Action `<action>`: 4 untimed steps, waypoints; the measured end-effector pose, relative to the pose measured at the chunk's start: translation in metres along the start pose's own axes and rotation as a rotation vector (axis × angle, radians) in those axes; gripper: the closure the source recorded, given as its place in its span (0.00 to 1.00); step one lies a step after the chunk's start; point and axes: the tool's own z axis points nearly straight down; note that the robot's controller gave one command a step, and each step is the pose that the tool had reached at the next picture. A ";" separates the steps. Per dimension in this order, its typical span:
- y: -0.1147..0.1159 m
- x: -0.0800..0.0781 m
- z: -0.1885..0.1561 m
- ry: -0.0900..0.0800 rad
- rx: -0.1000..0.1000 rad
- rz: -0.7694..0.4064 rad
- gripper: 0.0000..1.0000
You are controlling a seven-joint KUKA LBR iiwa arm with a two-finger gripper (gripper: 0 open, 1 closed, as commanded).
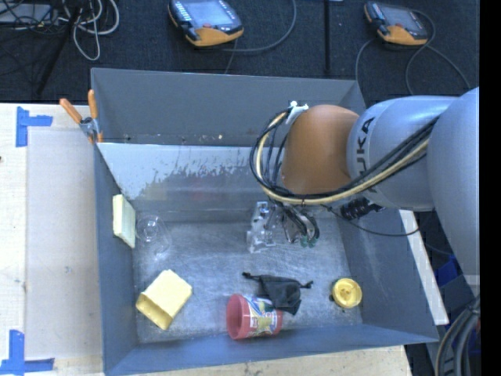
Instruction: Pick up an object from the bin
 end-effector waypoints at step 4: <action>0.044 0.009 -0.009 -0.002 0.000 -0.329 0.00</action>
Offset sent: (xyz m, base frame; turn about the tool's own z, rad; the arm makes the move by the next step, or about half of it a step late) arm -0.0108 0.0435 0.0099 -0.3279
